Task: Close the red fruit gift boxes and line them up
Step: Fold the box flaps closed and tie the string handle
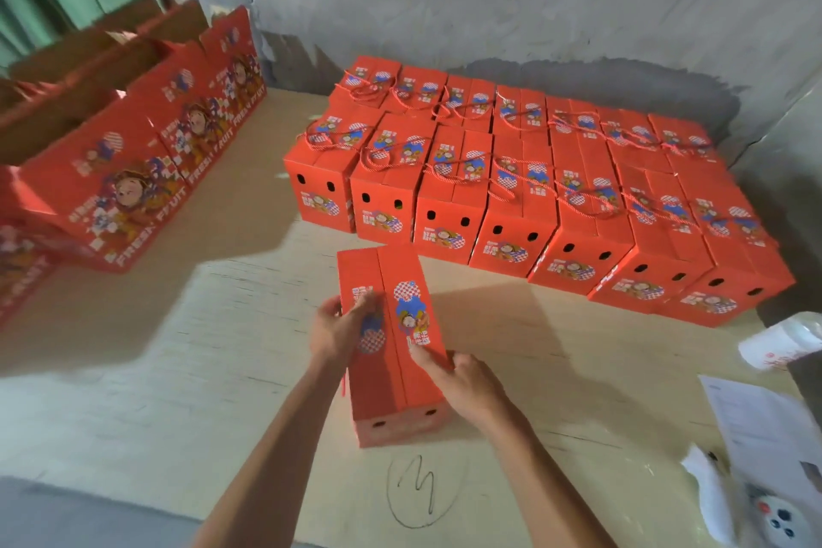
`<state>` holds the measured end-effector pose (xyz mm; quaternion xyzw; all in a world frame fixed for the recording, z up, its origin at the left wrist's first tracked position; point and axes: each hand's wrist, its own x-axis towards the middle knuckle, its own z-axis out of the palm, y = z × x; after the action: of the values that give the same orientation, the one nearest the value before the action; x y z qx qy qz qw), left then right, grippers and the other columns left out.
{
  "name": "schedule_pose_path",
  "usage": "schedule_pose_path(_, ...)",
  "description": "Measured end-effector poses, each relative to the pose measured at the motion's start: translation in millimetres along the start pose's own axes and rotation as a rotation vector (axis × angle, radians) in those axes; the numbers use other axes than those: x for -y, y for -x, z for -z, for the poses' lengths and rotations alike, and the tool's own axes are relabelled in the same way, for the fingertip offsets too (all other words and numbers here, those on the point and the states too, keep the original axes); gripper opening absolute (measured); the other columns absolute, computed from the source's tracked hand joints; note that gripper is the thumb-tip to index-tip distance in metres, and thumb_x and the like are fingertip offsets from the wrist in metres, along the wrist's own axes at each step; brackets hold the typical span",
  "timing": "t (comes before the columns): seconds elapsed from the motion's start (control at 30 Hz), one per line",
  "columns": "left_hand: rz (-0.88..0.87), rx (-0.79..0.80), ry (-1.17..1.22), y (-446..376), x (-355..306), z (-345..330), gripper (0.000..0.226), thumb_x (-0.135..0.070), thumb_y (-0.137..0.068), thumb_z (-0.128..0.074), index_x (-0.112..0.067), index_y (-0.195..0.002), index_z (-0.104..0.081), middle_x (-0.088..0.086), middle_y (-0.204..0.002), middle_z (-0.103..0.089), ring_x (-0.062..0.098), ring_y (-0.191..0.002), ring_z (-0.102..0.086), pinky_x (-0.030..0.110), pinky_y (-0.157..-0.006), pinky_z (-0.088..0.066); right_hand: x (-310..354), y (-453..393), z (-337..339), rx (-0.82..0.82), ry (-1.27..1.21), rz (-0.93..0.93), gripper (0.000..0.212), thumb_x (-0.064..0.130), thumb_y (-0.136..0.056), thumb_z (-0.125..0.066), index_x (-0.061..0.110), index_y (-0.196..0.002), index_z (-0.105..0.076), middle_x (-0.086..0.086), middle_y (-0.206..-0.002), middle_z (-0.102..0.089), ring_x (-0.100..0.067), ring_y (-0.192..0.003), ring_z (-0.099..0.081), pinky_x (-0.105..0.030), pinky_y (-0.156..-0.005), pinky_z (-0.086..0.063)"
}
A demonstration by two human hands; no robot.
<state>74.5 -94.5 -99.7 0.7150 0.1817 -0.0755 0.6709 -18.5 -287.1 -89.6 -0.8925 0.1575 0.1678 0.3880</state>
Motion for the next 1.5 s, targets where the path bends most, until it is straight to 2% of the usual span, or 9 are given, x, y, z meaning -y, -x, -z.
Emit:
schedule_pose_path(0.13, -0.004, 0.042, -0.108, -4, -2, 40, 0.031, -0.055, -0.076, -0.084, -0.025, -0.074, -0.082, 0.008, -0.077, -0.078, 0.029, -0.08, -0.076, 0.051, -0.078, -0.061, 28, -6, -39, 0.053, -0.302, 0.109, 0.07, 0.094, -0.071, -0.054, 0.033, -0.101, -0.074, 0.016, -0.081, -0.074, -0.008, -0.074, -0.068, -0.02, -0.065, -0.05)
schedule_pose_path(0.23, 0.022, 0.002, -0.136, -7, 1, 57, 0.043, -0.066, -0.071, -0.082, -0.024, -0.06, -0.077, 0.007, -0.063, -0.07, 0.023, -0.062, -0.066, 0.041, -0.06, -0.053, 42, -8, -65, -0.013, -0.504, 0.19, 0.072, 0.057, -0.09, -0.071, 0.037, -0.152, -0.041, 0.016, -0.136, -0.062, -0.002, -0.123, -0.06, -0.019, -0.098, -0.049)
schedule_pose_path(0.33, 0.058, 0.019, -0.118, -12, 2, 70, 0.064, -0.07, -0.065, -0.084, -0.017, -0.046, -0.055, 0.003, -0.055, -0.051, 0.017, -0.053, -0.049, 0.034, -0.056, -0.036, 52, -8, -78, -0.198, -0.333, 0.317, 0.07, 0.042, -0.095, -0.07, 0.029, -0.156, -0.037, 0.017, -0.15, -0.04, 0.009, -0.136, -0.04, -0.002, -0.103, -0.031)
schedule_pose_path(0.53, 0.02, 0.009, -0.162, -12, 2, 77, 0.055, -0.051, -0.079, -0.084, -0.013, -0.06, -0.05, 0.003, -0.058, -0.049, 0.016, -0.058, -0.046, 0.032, -0.057, -0.033, 53, -2, -82, -0.325, -0.286, 0.443, 0.015, 0.028, -0.094, -0.074, 0.024, -0.092, -0.06, 0.005, -0.13, -0.052, -0.01, -0.115, -0.059, -0.028, -0.092, -0.051)
schedule_pose_path(0.87, -0.207, 0.023, -0.112, 19, -46, 88, 0.043, -0.035, -0.093, -0.073, 0.0, -0.073, -0.059, 0.0, -0.056, -0.059, 0.014, -0.055, -0.056, 0.031, -0.058, -0.044, 85, 8, -80, -0.522, -0.166, 0.482, 0.027, 0.021, -0.105, -0.051, 0.001, -0.108, -0.069, -0.012, -0.135, -0.059, -0.03, -0.128, -0.055, -0.045, -0.103, -0.049)
schedule_pose_path(1.03, -0.289, 0.018, 0.005, 34, -98, 92, 0.044, -0.032, -0.106, -0.053, 0.0, -0.078, -0.065, 0.005, -0.069, -0.069, 0.017, -0.061, -0.062, 0.029, -0.06, -0.052, 147, 21, -78, -0.205, -0.342, 0.478, 0.039, 0.049, -0.105, -0.046, 0.022, -0.124, -0.066, 0.002, -0.1, -0.072, -0.015, -0.087, -0.062, -0.026, -0.081, -0.049)
schedule_pose_path(1.13, -0.3, 0.056, -0.039, 41, -107, 93, 0.044, -0.027, -0.108, -0.046, -0.005, -0.082, -0.074, 0.006, -0.079, -0.077, 0.013, -0.073, -0.069, 0.025, -0.073, -0.053, 177, 13, -71, -0.097, -0.45, 0.479, 0.038, 0.056, -0.104, -0.043, 0.036, -0.126, -0.066, 0.021, -0.109, -0.07, 0.003, -0.1, -0.064, -0.019, -0.081, -0.048)
schedule_pose_path(1.3, -0.468, 0.018, -0.291, 37, -109, 100, 0.032, -0.02, -0.102, -0.054, -0.016, -0.084, -0.08, -0.003, -0.08, -0.076, 0.005, -0.08, -0.069, 0.023, -0.076, -0.051, 202, -17, -72, -0.058, -0.502, 0.441, 0.032, 0.043, -0.099, -0.046, 0.029, -0.073, -0.057, 0.014, -0.063, -0.063, 0.003, -0.054, -0.053, -0.028, -0.055, -0.042)
schedule_pose_path(1.5, -0.711, -0.095, -0.457, 7, -136, 133, 0.034, -0.035, -0.101, -0.049, -0.015, -0.103, -0.077, -0.002, -0.096, -0.072, 0.013, -0.091, -0.064, 0.03, -0.081, -0.051, 247, -41, -88, -0.011, -0.897, 0.408, 0.037, 0.028, -0.095, -0.055, 0.027, -0.059, -0.059, 0.008, -0.057, -0.048, -0.009, -0.053, -0.042, -0.028, -0.052, -0.035)
